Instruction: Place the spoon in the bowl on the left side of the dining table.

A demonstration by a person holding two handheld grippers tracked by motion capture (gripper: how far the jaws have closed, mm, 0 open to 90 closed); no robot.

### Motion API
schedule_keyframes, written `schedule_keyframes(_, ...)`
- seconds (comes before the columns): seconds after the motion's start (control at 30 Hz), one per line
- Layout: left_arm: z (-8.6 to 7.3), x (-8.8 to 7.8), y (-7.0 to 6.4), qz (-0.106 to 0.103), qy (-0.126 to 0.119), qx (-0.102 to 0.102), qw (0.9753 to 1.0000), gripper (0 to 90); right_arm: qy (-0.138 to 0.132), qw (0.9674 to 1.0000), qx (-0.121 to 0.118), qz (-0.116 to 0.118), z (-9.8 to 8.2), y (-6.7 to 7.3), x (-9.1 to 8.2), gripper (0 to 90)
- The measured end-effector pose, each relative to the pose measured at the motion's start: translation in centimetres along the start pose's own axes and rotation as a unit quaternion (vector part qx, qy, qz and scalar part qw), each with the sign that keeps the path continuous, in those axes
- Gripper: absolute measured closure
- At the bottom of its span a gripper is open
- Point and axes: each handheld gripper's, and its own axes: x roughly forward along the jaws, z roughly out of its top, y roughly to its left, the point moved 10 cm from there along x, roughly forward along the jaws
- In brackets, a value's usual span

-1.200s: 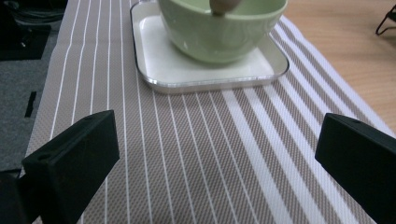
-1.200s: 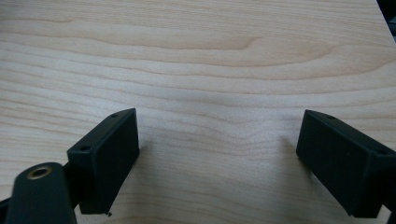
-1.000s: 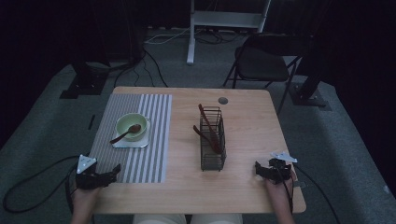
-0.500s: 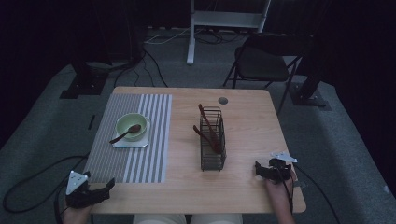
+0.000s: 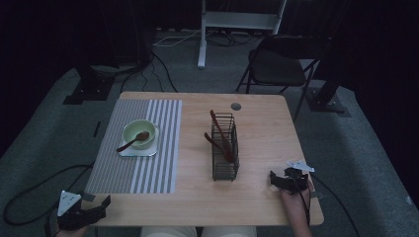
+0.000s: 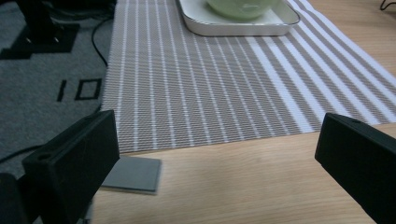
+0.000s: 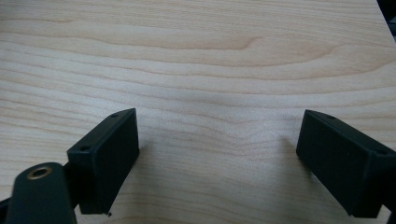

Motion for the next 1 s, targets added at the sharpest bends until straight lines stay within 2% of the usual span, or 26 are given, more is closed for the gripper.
schedule_keyframes(0.07,-0.6,-0.2,0.8,0.018,0.003,0.0,0.9998,0.0,0.0,1.0,0.0,0.0,0.0,0.0,0.0,12.4)
schedule_keyframes(0.2,-1.4,-0.6,1.7,0.021,0.003,-0.031,0.9993,0.0,0.0,1.0,0.0,0.0,0.0,0.0,0.0,12.4)
schedule_keyframes(0.33,-1.8,-1.0,2.3,0.032,0.003,-0.037,0.9988,0.0,0.0,1.0,0.0,0.0,0.0,0.0,0.0,12.4)
schedule_keyframes(0.37,-2.2,-1.3,2.9,0.043,0.008,-0.041,0.9982,0.0,0.0,1.0,0.0,0.0,0.0,0.0,0.0,12.4)
schedule_keyframes(0.43,-2.5,-1.5,3.3,0.052,0.008,-0.051,0.9973,0.0,0.0,1.0,0.0,0.0,0.0,0.0,0.0,12.4)
schedule_keyframes(0.57,-3.3,-2.2,4.4,0.069,0.011,-0.082,0.9942,0.0,0.0,1.0,0.0,0.0,0.0,0.0,0.0,12.4)
schedule_keyframes(0.7,-3.7,-2.9,5.4,0.095,0.009,-0.112,0.9892,0.0,0.0,1.0,0.0,0.0,0.0,0.0,0.0,12.4)
schedule_keyframes(0.73,-3.7,-2.9,5.4,0.095,0.009,-0.112,0.9892,0.0,0.0,1.0,0.0,0.0,0.0,0.0,0.0,12.4)
schedule_keyframes(0.77,-3.7,-3.1,5.7,0.1,0.005,-0.121,0.9876,0.0,0.0,1.0,0.0,0.0,0.0,0.0,0.0,12.4)
schedule_keyframes(0.8,-3.7,-3.2,5.8,0.1,0.003,-0.126,0.987,0.0,0.0,1.0,0.0,0.0,0.0,0.0,0.0,12.4)
schedule_keyframes(0.87,-3.6,-3.2,5.6,0.096,0.003,-0.126,0.9875,0.0,0.0,1.0,0.0,0.0,0.0,0.0,0.0,12.4)
schedule_keyframes(0.93,-3.4,-3.1,5.3,0.096,0.007,-0.114,0.9888,0.0,0.0,1.0,0.0,0.001,0.0,0.0,0.0,12.4)
schedule_keyframes(1.0,-2.9,-3.0,4.6,0.087,0.0,-0.108,0.9904,0.0,0.0,1.0,-0.001,0.001,0.0,0.0,0.0,12.4)
